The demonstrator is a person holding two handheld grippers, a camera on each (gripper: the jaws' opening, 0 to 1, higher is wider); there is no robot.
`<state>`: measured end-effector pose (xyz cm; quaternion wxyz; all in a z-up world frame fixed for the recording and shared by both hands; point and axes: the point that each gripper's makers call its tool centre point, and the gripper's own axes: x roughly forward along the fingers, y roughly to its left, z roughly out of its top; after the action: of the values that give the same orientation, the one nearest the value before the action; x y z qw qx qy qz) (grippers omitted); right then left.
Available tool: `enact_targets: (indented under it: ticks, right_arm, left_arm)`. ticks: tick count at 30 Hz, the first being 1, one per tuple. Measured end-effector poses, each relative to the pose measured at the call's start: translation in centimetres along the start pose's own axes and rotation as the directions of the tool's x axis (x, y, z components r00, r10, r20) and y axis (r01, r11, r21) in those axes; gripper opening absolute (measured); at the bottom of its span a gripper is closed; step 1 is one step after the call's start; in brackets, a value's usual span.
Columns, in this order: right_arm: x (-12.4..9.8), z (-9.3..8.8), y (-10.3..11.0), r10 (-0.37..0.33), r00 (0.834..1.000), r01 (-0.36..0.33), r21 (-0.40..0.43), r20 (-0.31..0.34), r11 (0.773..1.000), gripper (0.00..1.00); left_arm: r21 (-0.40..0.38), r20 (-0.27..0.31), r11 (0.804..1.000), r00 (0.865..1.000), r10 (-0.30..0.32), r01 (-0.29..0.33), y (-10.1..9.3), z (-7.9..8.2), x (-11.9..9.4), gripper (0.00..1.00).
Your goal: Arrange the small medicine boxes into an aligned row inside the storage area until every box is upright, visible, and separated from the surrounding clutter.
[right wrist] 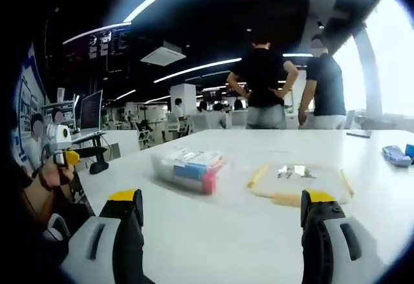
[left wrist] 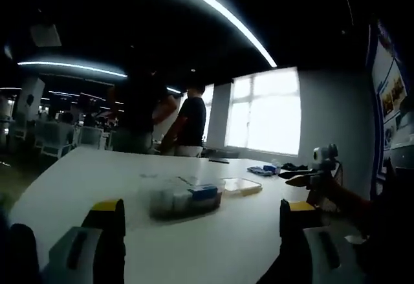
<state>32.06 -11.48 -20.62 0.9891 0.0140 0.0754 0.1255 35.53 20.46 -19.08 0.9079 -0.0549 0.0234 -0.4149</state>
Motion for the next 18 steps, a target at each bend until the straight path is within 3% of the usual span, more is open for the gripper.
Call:
enact_targets:
  ticks: [9,13,16,18]
  right_arm:
    - [0.2,0.4,-0.3,-0.008,1.000,0.008,0.013,0.007,1.000,1.00]
    - [0.0,0.8,-0.3,-0.012,1.000,0.012,0.018,0.002,1.000,1.00]
    - [-0.3,1.6,-0.1,-0.006,1.000,0.006,0.017,0.015,1.000,1.00]
    - [-0.7,2.0,0.0,-0.009,1.000,0.009,0.006,0.028,1.000,1.00]
  left_arm:
    - [0.000,-0.019,1.000,1.000,0.019,-0.019,0.4,-0.4,-0.5,1.00]
    - [-0.058,-0.007,0.998,1.000,-0.017,0.017,-0.1,0.0,-0.3,1.00]
    - [-0.032,-0.047,0.999,0.999,-0.017,0.015,-0.4,-0.1,0.0,1.00]
    - [0.043,-0.079,0.999,0.997,0.013,-0.010,-0.5,-0.2,0.1,1.00]
